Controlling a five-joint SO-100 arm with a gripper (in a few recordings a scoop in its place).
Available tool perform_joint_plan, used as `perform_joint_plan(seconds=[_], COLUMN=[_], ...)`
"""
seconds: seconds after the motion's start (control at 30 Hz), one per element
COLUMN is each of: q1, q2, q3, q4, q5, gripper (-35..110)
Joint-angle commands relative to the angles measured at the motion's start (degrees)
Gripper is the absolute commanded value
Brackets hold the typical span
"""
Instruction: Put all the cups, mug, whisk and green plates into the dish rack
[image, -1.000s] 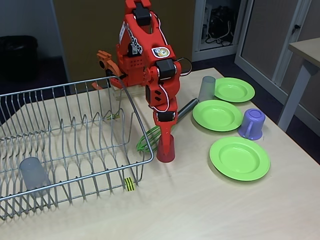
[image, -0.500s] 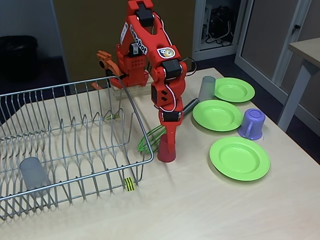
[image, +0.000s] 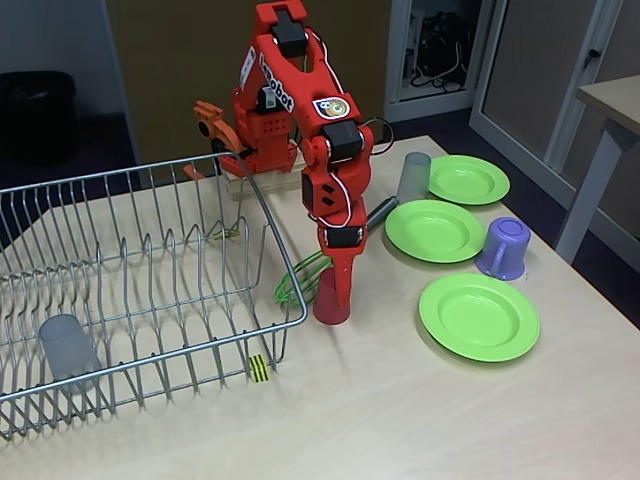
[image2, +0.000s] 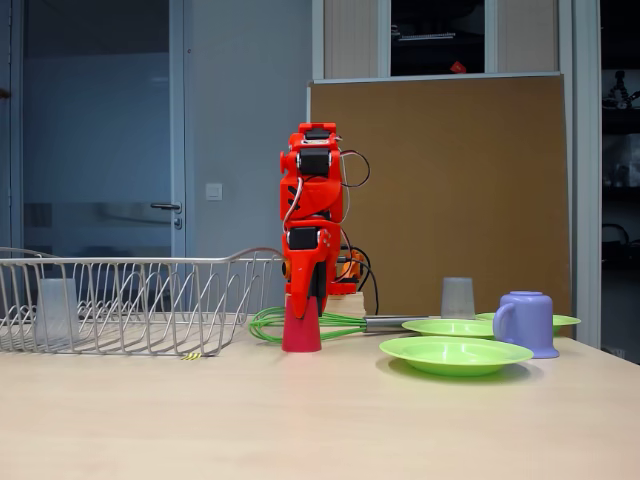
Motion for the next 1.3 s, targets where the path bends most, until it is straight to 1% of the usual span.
perform_joint_plan(seconds=[0.0,0.1,0.5,1.27], q1=[0.09,0.18,0.62,-2.72], q2=[0.88,0.88,1.23,6.5], q3=[-0.18,-0.18,0.0,0.79], q4=[1.58,1.85,2.9,5.8], q5=[0.7,1.32,1.67,4.31], gripper=[36,38,38,42])
